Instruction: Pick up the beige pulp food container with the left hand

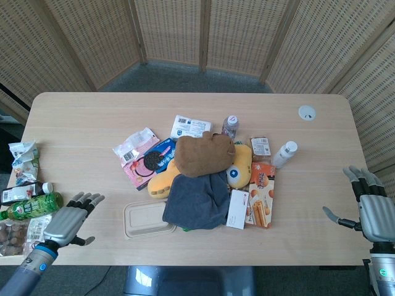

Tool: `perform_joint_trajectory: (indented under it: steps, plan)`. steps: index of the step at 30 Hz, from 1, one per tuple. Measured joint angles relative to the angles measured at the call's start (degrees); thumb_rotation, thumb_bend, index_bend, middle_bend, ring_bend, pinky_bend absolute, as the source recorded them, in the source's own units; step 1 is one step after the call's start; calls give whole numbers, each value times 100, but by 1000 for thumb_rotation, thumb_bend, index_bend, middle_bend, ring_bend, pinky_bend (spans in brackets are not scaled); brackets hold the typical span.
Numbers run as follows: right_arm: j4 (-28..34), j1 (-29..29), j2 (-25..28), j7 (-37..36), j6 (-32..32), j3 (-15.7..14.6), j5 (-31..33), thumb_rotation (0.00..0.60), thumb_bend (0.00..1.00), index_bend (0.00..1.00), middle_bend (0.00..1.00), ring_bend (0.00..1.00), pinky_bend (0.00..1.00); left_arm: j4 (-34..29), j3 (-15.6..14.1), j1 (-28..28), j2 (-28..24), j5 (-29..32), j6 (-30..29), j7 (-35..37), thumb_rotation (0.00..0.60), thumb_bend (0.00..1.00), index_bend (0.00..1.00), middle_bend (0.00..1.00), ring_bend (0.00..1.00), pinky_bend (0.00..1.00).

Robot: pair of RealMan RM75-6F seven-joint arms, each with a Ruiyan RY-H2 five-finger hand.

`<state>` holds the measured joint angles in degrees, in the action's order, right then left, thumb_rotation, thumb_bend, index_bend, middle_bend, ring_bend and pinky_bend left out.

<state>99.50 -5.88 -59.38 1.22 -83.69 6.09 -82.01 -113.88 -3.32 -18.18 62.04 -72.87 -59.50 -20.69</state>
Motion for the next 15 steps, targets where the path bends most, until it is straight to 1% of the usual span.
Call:
perform_joint_trajectory:
  steps: [4,10,15]
  plan:
    - [-55,41,22,-77,-30,-8,14,340,224,0,0,0,0,-28,57,-168,422,350,92,-372,600,222,0,0,1,0]
    - [-129,108,70,-207,-82,-3,60,340,223,0,0,0,0,8,163,-479,915,817,231,-860,600,212,0,0,2,0]
    - [-201,165,93,-314,-115,-2,96,341,223,0,0,0,0,143,236,-687,1330,1150,289,-1071,600,210,0,0,2,0]
